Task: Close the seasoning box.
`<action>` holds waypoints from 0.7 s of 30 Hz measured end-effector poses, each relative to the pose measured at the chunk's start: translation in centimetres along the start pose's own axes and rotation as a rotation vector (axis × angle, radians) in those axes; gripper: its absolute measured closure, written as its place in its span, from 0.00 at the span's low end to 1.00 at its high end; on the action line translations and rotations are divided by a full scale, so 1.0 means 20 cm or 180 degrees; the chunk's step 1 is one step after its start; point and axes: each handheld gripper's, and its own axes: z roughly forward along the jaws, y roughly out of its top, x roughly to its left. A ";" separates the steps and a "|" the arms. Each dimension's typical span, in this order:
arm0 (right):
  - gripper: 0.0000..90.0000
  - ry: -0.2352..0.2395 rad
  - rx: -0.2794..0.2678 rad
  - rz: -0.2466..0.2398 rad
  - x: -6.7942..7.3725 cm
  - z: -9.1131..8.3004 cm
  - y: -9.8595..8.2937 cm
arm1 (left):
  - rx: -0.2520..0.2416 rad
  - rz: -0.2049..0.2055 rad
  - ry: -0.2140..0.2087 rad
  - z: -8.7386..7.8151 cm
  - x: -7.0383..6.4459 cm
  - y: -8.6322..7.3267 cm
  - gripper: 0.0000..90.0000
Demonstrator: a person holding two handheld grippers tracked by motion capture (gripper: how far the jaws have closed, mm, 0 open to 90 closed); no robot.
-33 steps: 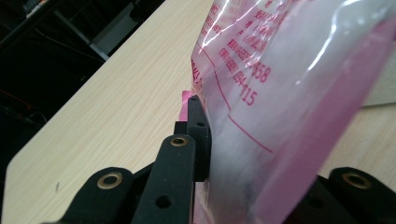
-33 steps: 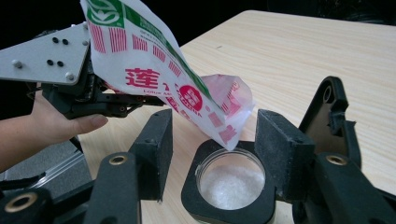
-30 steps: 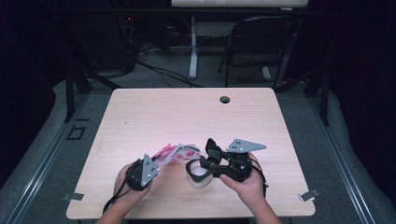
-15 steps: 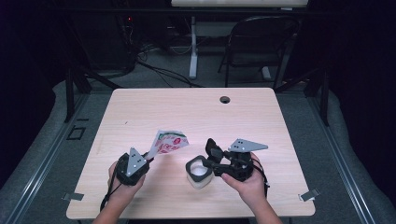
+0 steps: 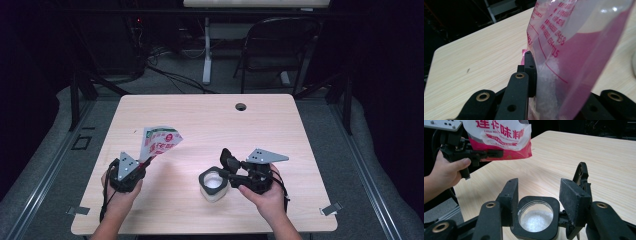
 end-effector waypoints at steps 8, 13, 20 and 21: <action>0.54 -0.0068 0.0020 -0.0058 0.01 0.00 0.00 | 0.0077 -0.0191 0.0238 -0.01 0.11 -0.05 0.92; 0.54 -0.0050 0.0025 0.0031 0.01 0.00 0.00 | 0.0188 -0.0337 0.0335 0.01 0.17 -0.10 0.92; 0.54 -0.0046 0.0052 0.0021 0.00 0.01 -0.01 | 0.0285 -0.0457 0.0428 0.03 0.22 -0.14 0.92; 0.54 -0.0043 0.0055 0.0024 0.00 0.00 -0.01 | 0.0302 -0.0461 0.0428 0.03 0.22 -0.14 0.92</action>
